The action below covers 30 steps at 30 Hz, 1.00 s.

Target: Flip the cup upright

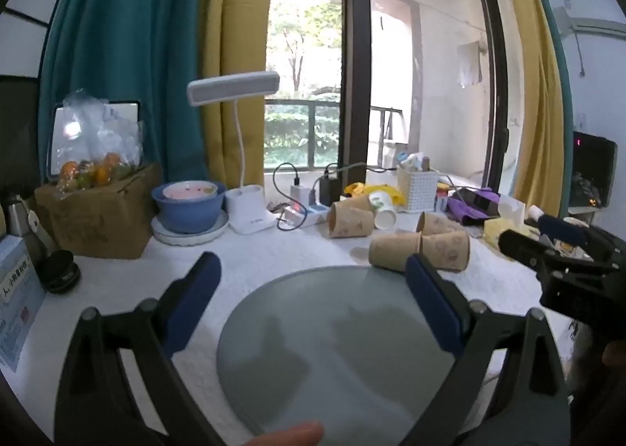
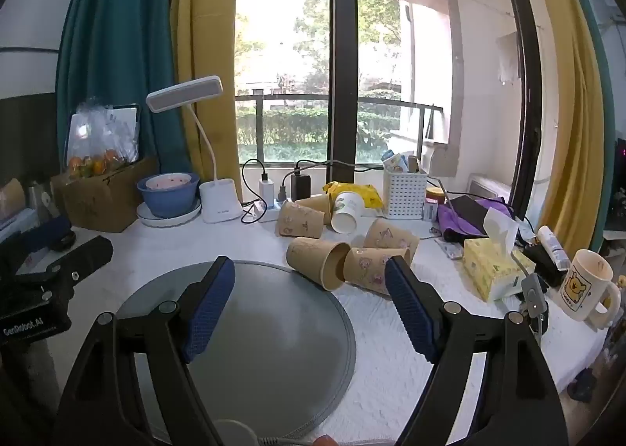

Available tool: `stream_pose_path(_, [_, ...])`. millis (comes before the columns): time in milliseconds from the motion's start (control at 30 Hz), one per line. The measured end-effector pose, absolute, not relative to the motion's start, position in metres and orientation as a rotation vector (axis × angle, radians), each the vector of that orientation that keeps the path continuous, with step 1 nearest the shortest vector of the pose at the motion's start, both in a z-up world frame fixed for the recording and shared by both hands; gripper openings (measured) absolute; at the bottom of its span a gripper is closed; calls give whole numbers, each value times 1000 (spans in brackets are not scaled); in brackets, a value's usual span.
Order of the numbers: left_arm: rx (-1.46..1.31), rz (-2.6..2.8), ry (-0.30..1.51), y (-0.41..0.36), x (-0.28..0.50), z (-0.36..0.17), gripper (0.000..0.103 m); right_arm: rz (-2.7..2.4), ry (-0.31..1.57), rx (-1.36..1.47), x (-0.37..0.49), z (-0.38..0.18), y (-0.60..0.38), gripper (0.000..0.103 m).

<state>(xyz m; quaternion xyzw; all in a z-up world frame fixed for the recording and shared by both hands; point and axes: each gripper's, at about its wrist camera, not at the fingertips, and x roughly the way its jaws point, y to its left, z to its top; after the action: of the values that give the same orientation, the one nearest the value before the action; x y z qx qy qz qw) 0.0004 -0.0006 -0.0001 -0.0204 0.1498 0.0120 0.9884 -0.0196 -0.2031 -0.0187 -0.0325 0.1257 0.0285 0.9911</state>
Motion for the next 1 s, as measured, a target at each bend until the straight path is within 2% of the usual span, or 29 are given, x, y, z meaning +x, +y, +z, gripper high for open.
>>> stream_pose_path(267, [-74,16,251,-7,-8,-9,96,52,254,-66,-21,-20,-201,82])
stream_pose_path(1000, [-77,-11,276,2,-4,5,96,64,258,-61,-19,-16,-199,82])
